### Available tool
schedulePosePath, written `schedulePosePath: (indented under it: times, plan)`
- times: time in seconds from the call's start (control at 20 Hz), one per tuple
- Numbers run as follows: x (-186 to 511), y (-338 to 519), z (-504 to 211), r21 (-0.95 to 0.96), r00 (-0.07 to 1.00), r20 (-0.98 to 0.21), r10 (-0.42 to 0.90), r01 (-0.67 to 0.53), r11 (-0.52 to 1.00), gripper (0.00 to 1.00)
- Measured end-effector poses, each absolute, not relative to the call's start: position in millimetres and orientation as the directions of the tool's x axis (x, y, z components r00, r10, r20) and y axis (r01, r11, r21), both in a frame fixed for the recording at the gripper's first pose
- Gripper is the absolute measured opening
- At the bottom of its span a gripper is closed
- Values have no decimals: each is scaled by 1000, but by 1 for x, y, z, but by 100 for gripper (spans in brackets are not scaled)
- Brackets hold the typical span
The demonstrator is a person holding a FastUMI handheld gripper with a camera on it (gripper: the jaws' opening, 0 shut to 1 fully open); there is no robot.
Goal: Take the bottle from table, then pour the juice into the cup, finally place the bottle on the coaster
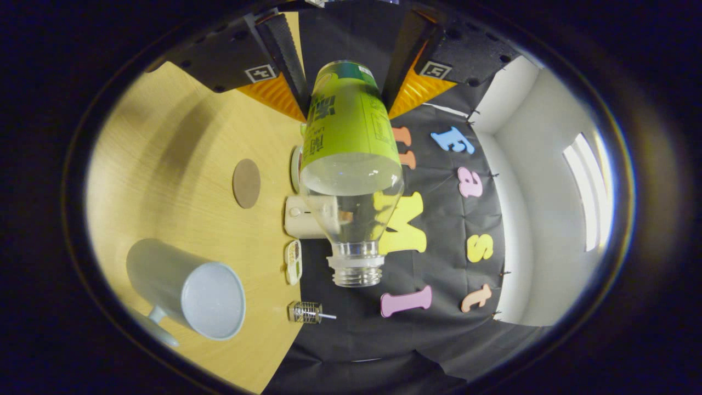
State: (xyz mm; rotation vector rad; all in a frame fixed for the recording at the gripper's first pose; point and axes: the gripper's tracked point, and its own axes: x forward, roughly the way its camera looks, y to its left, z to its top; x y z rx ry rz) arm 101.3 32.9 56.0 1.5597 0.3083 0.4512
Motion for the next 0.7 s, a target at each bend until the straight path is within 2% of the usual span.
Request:
schedulePosePath:
  times: [0.7]
  plan:
    - [110,24,65,981,884,135,447,-56,-184,79]
